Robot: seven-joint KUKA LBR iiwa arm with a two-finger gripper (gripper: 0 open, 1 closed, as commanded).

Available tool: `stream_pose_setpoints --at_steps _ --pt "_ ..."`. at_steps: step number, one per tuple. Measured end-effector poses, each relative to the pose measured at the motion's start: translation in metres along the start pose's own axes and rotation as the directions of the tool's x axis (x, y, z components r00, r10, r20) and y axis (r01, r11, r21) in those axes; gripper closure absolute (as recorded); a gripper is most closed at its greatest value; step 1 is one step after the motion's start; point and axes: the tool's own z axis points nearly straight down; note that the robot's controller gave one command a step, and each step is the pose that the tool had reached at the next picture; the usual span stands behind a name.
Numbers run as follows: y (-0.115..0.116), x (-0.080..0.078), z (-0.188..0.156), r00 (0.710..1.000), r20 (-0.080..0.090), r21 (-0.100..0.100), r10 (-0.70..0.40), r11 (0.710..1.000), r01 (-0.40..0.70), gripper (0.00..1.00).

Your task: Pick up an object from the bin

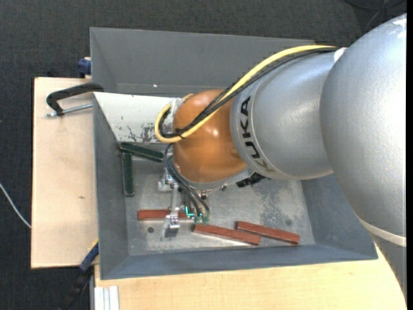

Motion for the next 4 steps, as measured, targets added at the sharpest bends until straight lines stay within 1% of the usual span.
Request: stream_pose_setpoints --at_steps 1,2,3,4 --pt "-0.001 -0.002 -0.004 1.000 0.008 -0.002 0.003 1.000 -0.003 0.00" --pt "-0.021 -0.002 0.060 0.992 0.002 -0.005 0.129 0.992 -0.129 1.00" --pt "-0.021 -0.002 0.060 0.992 0.002 -0.005 0.129 0.992 -0.129 1.00" --pt "-0.051 -0.021 -0.087 0.992 0.014 -0.005 0.123 0.992 -0.123 1.00"
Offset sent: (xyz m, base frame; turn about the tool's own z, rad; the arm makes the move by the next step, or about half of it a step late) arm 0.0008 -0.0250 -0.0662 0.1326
